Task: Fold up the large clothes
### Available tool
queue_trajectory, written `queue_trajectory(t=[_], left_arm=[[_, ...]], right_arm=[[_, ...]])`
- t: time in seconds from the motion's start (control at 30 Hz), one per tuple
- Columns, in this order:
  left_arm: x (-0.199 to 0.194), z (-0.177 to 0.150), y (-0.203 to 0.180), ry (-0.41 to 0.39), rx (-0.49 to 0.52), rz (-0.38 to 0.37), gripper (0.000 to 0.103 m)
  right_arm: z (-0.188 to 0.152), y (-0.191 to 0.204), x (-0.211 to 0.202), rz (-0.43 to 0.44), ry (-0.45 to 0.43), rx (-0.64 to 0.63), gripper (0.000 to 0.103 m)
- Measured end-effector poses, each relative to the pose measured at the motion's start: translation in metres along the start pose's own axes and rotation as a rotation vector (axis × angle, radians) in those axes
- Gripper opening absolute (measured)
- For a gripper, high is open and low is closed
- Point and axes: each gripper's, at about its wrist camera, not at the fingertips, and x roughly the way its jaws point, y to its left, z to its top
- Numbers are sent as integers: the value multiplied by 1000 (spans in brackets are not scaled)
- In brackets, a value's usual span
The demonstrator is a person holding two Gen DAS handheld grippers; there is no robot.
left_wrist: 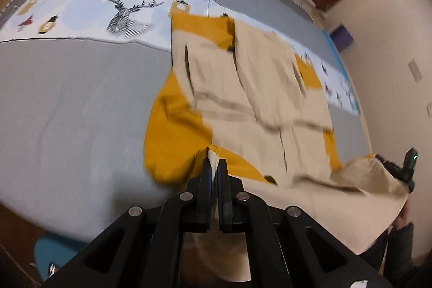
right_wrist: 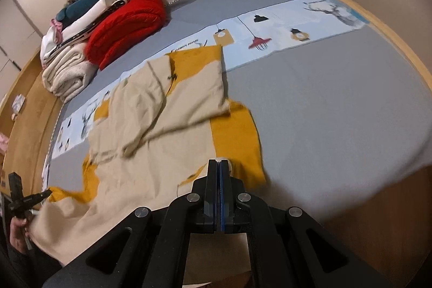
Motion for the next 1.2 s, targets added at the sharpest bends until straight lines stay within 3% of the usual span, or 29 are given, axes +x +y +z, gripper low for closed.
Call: queue_trajectory(t=[0.2,0.33,0.4,0.57,0.63,0.77,1.0,1.1,1.17,1.2], left_arm=[[69,93,29,-12,-119,23,3],[104,116,54,-13,-220,-6,5],[121,119,58,9,-225,34,5],[132,134,59,19,-241,78,8],[123,140,62,-4,-246,91,20],[101,142,63,-65,-230,83,30],[80,134,34,-174,-21,218,42],[81,131,23,-191,43,250,51],[86,132,19,-181,55,262,52],[90,133,17,-173,60,268,52]], right_arm=[[103,3,99,-5,7,30,1],[144,-2,154,-12,8,75,1],[155,-2,181,-29,5,71,0],[176,-6,213,-67,-13,90,1],[178,-7,217,-91,-17,75,2],[181,-11,210,-77,-55,81,3],[157,4,199,-108,-72,-54,7],[147,11,197,-118,-69,-96,16],[143,12,196,-117,-76,-113,41],[142,13,195,-115,-83,-117,49]])
